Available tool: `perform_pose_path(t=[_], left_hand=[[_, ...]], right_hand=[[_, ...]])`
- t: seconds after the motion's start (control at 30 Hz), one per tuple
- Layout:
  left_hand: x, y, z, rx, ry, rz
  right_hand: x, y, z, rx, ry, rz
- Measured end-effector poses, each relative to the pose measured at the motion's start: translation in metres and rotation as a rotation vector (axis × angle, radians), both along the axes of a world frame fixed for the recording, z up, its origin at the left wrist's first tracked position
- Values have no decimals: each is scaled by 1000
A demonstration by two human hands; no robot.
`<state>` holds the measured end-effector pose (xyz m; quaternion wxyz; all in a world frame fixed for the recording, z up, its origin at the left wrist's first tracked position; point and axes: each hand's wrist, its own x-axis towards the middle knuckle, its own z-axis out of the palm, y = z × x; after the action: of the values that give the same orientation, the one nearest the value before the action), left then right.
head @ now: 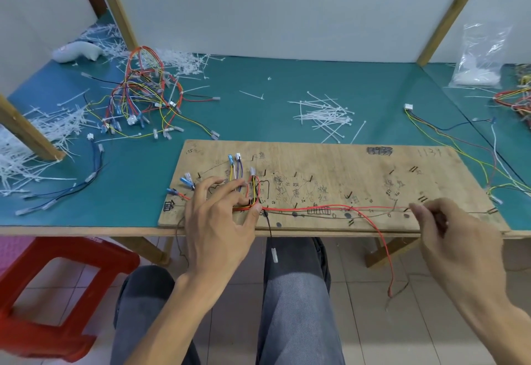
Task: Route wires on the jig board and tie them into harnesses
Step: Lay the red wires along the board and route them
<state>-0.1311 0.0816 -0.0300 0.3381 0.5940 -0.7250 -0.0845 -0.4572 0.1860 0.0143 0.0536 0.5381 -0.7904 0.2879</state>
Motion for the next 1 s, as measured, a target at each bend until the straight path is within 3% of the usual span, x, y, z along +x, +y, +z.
perform_pose_path(t=[0.07, 0.2, 0.43, 0.53, 0.67, 0.73, 0.83, 0.93, 1.0], left_hand=[[1, 0, -1, -8, 0, -1], [0, -1, -2, -14, 4, 2], [0, -2, 0, -12, 15, 7], [-1, -1, 1, -2, 13, 10], [-1, 0, 3, 6, 20, 8], [-1, 1, 4, 7, 19, 7], [-1, 1, 3, 8, 17, 6], [0, 1, 4, 18, 25, 6], [-1, 1, 4, 20, 32, 5]], right_hand=[[0, -11, 6, -67, 14, 22], [6, -26, 4, 41, 17, -14], [17, 27, -10, 34, -87, 39], [32, 41, -5, 181, -19, 95], [41, 43, 14, 651, 294, 84], [43, 41, 30, 760, 359, 31], [53, 21, 47, 546, 367, 10], [70, -18, 35, 207, 87, 195], [76, -42, 16, 196, -42, 238]])
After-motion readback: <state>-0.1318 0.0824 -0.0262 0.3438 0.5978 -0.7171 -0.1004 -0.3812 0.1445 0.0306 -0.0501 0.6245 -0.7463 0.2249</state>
